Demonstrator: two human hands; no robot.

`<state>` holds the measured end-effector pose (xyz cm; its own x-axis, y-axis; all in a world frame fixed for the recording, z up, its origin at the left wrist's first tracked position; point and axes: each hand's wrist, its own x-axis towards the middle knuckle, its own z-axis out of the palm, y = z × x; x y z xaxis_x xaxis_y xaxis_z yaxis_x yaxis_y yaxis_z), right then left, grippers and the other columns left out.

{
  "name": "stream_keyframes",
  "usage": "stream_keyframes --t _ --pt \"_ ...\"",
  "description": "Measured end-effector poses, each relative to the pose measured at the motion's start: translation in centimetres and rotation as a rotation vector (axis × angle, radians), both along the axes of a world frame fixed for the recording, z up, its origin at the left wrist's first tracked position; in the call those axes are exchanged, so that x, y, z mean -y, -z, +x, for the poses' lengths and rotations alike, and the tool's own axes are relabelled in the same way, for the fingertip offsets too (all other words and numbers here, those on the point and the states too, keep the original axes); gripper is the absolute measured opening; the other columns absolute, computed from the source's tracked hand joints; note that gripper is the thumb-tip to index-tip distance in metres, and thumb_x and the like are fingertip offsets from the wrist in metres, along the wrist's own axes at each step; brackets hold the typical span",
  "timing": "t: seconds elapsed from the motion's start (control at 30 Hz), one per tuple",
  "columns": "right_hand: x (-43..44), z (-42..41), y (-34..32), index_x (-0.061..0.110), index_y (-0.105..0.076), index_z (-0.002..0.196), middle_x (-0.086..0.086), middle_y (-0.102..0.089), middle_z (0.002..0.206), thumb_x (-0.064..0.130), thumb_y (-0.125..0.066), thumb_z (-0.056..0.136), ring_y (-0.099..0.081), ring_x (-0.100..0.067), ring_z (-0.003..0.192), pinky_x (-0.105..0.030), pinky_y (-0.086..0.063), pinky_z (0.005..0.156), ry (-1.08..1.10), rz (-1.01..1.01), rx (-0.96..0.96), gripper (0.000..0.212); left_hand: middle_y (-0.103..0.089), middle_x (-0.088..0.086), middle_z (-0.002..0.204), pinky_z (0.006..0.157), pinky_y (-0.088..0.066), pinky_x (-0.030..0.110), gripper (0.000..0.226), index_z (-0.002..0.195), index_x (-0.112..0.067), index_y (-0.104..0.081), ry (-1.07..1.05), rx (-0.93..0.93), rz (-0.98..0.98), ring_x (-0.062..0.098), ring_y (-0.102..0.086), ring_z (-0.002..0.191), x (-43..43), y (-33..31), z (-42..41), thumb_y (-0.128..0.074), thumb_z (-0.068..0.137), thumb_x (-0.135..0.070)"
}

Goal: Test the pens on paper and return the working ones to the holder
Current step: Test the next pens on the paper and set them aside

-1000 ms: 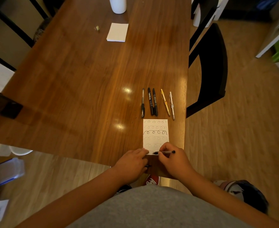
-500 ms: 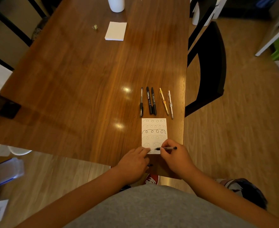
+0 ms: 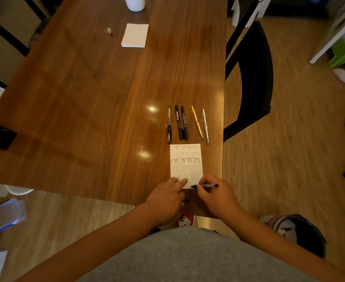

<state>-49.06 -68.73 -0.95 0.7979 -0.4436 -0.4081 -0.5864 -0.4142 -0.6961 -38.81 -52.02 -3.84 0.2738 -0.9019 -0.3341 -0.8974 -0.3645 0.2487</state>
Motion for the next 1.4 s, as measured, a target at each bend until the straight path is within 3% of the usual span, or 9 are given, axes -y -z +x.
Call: stream_keyframes --t 0.13,0.3,0.43,0.6,0.83,1.27,1.4 --pt "-0.1 0.3 0.0 0.028 -0.062 0.09 0.012 -0.063 0.081 0.028 -0.061 0.093 -0.061 -0.008 0.073 -0.021 -0.054 0.064 -0.009 -0.003 0.02 0.003 -0.023 0.008 0.158 0.117 -0.018 0.043 0.039 0.125 -0.017 -0.059 -0.004 -0.016 -0.005 0.026 -0.015 0.145 0.4 -0.1 -0.1 -0.041 0.099 -0.04" --pt "0.0 0.6 0.0 0.026 -0.062 0.091 0.015 -0.062 0.08 0.028 -0.062 0.092 -0.06 -0.007 0.074 -0.02 -0.052 0.062 0.028 0.0 0.015 0.002 -0.029 0.009 0.154 0.108 -0.034 0.039 0.037 0.12 -0.015 -0.061 -0.021 -0.034 -0.036 0.024 -0.023 0.142 0.8 -0.5 0.1 -0.043 0.099 -0.039" --pt "0.3 0.5 -0.1 0.026 -0.061 0.089 0.013 -0.062 0.08 0.026 -0.062 0.092 -0.06 -0.007 0.074 -0.016 -0.044 0.059 0.05 0.007 0.031 0.003 -0.019 0.006 0.159 0.108 -0.034 0.042 0.038 0.121 -0.018 -0.06 0.005 -0.034 0.01 0.026 -0.019 0.143 1.0 -0.5 0.1 -0.04 0.099 -0.041" --pt "0.9 0.0 -0.1 0.027 -0.059 0.088 0.008 -0.064 0.081 0.026 -0.061 0.093 -0.062 -0.01 0.075 -0.027 -0.056 0.064 0.065 0.006 0.022 0.006 -0.019 0.003 0.16 0.103 -0.039 0.043 0.039 0.126 -0.019 -0.058 0.02 -0.009 0.016 0.027 -0.021 0.142 1.2 -0.6 -0.1 -0.042 0.099 -0.042" --pt "1.2 -0.7 -0.2 0.031 -0.058 0.085 0.016 -0.061 0.076 0.027 -0.062 0.093 -0.061 -0.005 0.07 -0.009 -0.042 0.053 0.088 0.013 0.012 0.009 -0.026 0.006 0.158 0.111 -0.029 0.043 0.04 0.128 -0.015 -0.058 0.013 -0.024 -0.001 0.025 -0.021 0.143 1.8 -0.8 0.0 -0.042 0.1 -0.038" --pt "0.9 -0.8 -0.5 0.037 -0.054 0.08 0.013 -0.063 0.078 0.028 -0.062 0.093 -0.061 -0.008 0.072 -0.017 -0.049 0.059 0.077 0.027 0.013 0.018 -0.034 0.006 0.152 0.1 -0.041 0.038 0.04 0.124 -0.014 -0.06 -0.017 -0.051 -0.012 0.021 -0.031 0.136 2.7 -1.5 0.2 -0.042 0.099 -0.038" --pt "1.2 -0.5 -0.5 0.034 -0.056 0.082 0.015 -0.062 0.077 0.027 -0.062 0.093 -0.061 -0.006 0.071 -0.013 -0.045 0.056 0.096 0.025 0.02 0.014 -0.034 0.005 0.152 0.099 -0.041 0.037 0.04 0.124 -0.014 -0.06 -0.022 -0.049 -0.012 0.021 -0.032 0.135 2.7 -1.5 0.2 -0.042 0.099 -0.039"
